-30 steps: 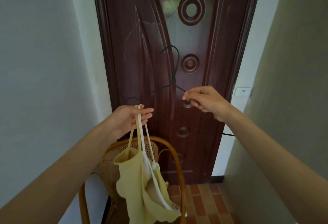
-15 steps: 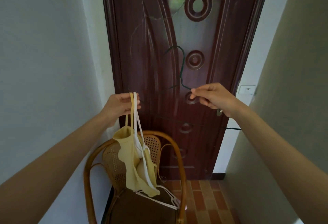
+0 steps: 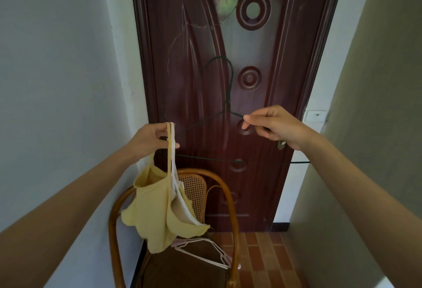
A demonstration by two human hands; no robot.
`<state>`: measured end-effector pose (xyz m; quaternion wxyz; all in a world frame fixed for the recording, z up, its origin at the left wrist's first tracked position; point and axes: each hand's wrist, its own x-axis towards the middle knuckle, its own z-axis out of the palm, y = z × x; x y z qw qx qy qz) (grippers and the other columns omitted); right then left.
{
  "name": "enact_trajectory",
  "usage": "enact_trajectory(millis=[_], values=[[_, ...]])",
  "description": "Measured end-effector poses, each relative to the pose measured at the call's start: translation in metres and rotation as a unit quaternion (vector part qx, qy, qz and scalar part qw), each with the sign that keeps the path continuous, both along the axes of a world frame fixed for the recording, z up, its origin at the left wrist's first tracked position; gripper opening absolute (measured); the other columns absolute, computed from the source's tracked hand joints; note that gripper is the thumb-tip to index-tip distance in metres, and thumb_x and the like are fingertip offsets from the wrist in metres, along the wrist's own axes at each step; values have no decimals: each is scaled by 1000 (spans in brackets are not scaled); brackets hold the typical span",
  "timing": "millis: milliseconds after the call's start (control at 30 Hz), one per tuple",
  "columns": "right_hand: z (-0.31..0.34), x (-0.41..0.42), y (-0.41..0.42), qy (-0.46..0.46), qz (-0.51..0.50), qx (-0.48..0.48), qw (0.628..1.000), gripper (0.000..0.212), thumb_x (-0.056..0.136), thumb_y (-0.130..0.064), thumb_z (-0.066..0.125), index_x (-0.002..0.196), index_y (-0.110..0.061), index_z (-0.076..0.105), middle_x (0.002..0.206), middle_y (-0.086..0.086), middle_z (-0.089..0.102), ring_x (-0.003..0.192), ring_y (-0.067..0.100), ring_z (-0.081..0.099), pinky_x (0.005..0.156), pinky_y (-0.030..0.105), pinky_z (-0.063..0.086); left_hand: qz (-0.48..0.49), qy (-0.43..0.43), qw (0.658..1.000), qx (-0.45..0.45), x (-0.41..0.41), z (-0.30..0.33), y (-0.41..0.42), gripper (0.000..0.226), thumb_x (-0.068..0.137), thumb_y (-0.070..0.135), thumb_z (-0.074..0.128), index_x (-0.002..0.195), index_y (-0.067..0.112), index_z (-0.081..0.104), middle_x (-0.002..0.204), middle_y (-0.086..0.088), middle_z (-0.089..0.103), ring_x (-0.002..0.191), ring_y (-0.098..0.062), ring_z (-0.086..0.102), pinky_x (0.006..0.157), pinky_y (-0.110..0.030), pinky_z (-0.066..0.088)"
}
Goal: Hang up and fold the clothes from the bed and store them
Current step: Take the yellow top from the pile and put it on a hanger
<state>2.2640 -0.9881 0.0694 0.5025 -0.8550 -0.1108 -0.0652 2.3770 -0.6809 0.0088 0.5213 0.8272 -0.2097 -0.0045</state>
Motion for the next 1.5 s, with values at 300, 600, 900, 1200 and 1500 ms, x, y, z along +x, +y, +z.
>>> enact_trajectory(millis=[300,600,900,1200,1500], values=[[-9,7,10,-55,-66,82,993,32,98,-25,58,92,4,69,38,-5,33,32,3,24,37,9,25,56,-143,986,59,-2,5,-3,17,79,-1,75,87,10,64,82,-2,70,72,-14,67,67,-12,54],[-28,21,2,-49,-76,83,992,31,97,-32,59,77,-10,68,44,-4,35,41,8,25,41,13,25,38,-180,977,103,-11,5,1,7,89,20,68,86,18,74,87,-4,72,80,-16,63,77,-28,47],[-40,44,-6,-31,-140,29,989,17,95,-33,64,91,-20,73,82,-5,72,79,5,65,77,20,48,146,-243,938,197,-18,18,-8,21,93,36,61,101,22,75,88,6,68,78,-10,54,64,-24,36],[-63,37,55,-183,-51,-57,980,8,87,-35,67,83,-29,69,73,-5,72,69,7,68,67,27,53,199,-322,891,249,-22,26,-15,25,95,38,58,103,21,75,102,1,73,96,-24,65,73,-33,45],[-143,73,102,102,51,-237,965,64,83,-42,74,136,-14,52,130,3,60,117,18,58,100,36,48,180,-358,874,274,-28,38,-20,25,95,37,58,103,21,75,101,1,73,93,-23,65,70,-30,42]])
